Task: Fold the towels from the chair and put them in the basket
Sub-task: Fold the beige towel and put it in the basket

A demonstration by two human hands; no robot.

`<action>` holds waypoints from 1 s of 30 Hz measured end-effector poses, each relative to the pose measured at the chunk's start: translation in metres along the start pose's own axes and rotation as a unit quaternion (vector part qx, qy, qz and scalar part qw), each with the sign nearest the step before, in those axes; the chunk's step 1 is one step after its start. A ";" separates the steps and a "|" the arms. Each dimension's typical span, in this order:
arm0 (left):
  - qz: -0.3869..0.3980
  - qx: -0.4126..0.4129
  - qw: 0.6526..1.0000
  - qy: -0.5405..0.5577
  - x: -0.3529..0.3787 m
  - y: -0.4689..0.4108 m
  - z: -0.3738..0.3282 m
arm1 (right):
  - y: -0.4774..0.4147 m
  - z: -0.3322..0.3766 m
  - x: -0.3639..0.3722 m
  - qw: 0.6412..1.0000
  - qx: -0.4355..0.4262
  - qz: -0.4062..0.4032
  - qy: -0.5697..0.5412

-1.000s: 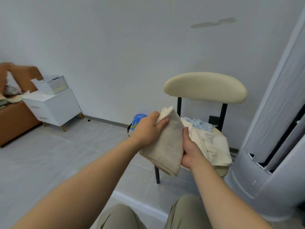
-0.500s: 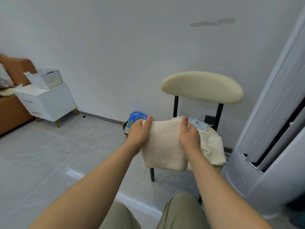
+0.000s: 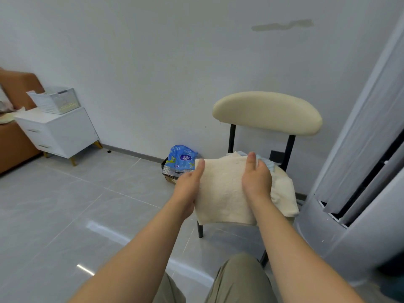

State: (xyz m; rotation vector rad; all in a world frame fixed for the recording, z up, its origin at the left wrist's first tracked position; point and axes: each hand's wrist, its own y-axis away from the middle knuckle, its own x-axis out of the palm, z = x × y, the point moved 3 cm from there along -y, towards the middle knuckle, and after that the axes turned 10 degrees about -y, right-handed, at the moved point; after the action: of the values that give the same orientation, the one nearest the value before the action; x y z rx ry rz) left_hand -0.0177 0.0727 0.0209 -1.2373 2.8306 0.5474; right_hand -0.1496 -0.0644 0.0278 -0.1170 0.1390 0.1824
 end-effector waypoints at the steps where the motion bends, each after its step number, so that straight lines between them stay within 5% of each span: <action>1: 0.010 -0.005 1.000 -0.022 0.002 0.003 0.006 | -0.001 -0.001 0.000 1.000 0.005 -0.002 -0.008; 5: -0.072 0.037 0.986 -0.145 0.001 0.004 0.024 | 0.001 -0.009 0.002 0.995 0.086 0.027 -0.040; 9: -0.154 0.041 0.976 -0.150 -0.008 -0.002 0.024 | 0.014 -0.037 0.009 0.940 0.271 0.141 -0.152; 13: -0.163 0.080 0.962 -0.204 -0.007 0.004 0.022 | 0.029 -0.044 0.006 0.969 0.185 0.156 0.050; 18: -0.178 0.102 0.931 -0.302 -0.004 0.015 0.029 | 0.041 -0.035 0.003 0.981 0.063 0.096 0.155; 21: -0.165 0.126 0.948 -0.240 -0.008 0.016 0.026 | 0.044 -0.035 -0.004 0.988 0.016 0.071 0.136; 30: -0.127 0.048 0.974 -0.181 -0.017 -0.013 0.041 | 0.032 -0.040 0.007 0.987 0.051 0.121 0.089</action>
State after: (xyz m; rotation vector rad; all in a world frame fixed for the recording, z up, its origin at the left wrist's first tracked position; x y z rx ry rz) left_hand -0.0022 0.0897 -0.0196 -1.2999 2.3314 0.5523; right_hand -0.1538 -0.0366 -0.0157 -0.0134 0.3398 0.4068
